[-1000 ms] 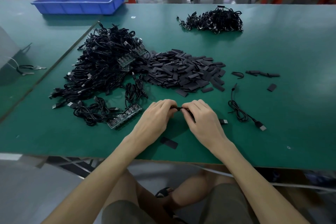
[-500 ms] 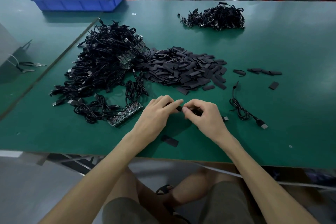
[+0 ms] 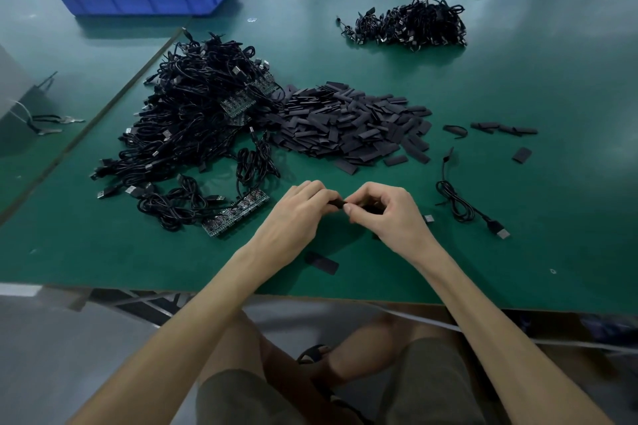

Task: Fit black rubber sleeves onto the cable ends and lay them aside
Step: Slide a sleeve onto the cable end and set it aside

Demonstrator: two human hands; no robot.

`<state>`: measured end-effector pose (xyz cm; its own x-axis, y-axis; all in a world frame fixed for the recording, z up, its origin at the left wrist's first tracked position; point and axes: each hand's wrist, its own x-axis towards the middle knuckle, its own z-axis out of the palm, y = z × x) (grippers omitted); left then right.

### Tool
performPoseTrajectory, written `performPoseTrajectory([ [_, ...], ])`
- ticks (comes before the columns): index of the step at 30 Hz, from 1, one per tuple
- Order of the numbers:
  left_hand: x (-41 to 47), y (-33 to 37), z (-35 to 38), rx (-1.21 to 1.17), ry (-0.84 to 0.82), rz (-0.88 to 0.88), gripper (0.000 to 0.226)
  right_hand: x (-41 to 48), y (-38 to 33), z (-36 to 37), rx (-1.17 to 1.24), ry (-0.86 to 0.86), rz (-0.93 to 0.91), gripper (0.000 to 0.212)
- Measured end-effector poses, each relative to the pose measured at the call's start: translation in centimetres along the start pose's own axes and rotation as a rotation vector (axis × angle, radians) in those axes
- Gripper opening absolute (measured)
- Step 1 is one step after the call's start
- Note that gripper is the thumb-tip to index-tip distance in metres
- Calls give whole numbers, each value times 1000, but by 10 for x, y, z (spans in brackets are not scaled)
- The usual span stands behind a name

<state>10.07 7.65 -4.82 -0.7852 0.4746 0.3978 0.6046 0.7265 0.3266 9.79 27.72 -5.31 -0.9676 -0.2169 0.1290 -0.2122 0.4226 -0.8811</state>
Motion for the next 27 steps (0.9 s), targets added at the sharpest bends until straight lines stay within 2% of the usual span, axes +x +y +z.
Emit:
performPoseTrajectory([
  [7, -1, -2, 4, 2, -23, -14, 16, 1, 0, 3, -6, 5, 22, 4],
  [13, -1, 0, 2, 21, -26, 27, 24, 0, 2, 3, -2, 36, 22, 7],
  [21, -1, -2, 5, -18, -74, -58, 21, -1, 0, 3, -13, 32, 20, 6],
  [27, 0, -3, 6, -18, -54, -80, 20, -4, -2, 7, -80, 103, -46, 9],
])
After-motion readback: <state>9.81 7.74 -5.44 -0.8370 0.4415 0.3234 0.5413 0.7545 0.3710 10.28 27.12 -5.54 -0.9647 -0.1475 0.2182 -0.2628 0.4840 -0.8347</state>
